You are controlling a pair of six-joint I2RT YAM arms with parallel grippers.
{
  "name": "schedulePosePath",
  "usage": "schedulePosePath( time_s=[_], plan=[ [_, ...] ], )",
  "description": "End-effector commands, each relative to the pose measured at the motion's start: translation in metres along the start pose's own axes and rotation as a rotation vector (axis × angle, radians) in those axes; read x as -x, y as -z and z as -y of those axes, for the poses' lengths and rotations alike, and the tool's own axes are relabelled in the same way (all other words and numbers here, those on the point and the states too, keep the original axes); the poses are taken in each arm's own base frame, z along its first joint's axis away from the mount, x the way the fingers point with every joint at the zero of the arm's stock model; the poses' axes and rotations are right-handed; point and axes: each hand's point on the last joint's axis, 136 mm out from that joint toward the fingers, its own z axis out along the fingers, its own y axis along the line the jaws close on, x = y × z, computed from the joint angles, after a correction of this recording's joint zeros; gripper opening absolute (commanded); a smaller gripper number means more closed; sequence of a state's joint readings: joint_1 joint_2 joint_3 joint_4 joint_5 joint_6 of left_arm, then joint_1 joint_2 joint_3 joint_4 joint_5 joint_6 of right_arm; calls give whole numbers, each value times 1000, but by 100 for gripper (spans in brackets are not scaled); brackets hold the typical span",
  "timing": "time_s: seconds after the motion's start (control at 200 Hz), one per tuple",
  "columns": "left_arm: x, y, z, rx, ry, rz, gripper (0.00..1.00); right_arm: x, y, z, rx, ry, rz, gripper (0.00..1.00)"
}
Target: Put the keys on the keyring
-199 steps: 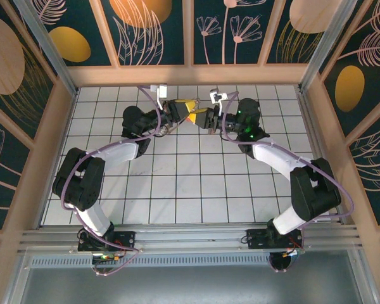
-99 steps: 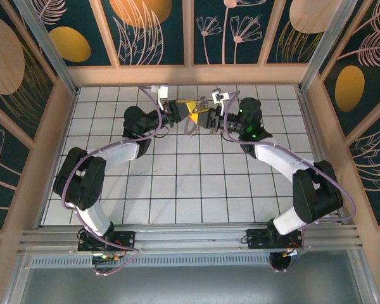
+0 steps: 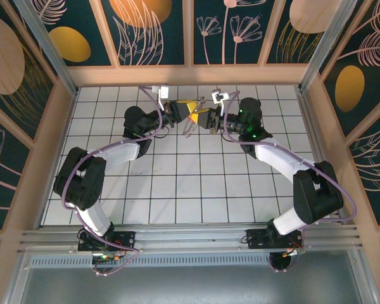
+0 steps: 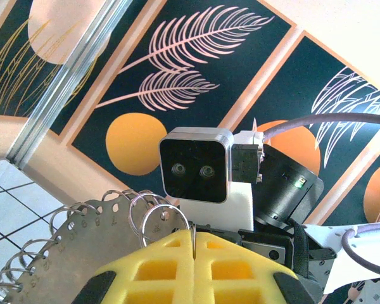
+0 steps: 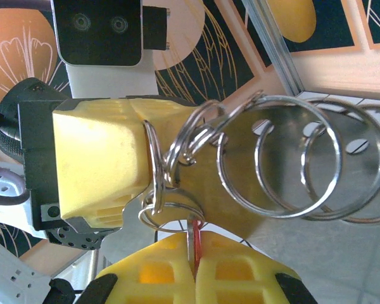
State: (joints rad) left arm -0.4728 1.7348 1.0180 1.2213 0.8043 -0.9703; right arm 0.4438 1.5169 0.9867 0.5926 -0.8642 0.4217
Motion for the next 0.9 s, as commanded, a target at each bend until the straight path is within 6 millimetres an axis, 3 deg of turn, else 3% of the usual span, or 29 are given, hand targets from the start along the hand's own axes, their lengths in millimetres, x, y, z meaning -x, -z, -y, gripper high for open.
schedulePosePath(
  time_s=[0.0, 0.16, 0.48, 0.566, 0.621, 0.896],
  plan=[
    [0, -5, 20, -69, -61, -3, 0, 19, -11, -6, 15, 40, 27, 0],
    [-3, -6, 19, -70, -57, -6, 0, 22, -16, -5, 13, 46, 21, 0],
    [-3, -7, 17, -58, -77, -19, 0, 14, -2, -1, -32, 46, 4, 0],
    [-1, -7, 16, -46, -87, -20, 0, 13, 7, -3, -54, 49, 10, 25],
    [-1, -8, 16, -44, -91, -23, 0, 14, 15, -5, -65, 54, 19, 33],
    [-1, -10, 15, -36, -96, -33, 0, 27, 60, -17, -128, 81, 117, 35]
  ],
)
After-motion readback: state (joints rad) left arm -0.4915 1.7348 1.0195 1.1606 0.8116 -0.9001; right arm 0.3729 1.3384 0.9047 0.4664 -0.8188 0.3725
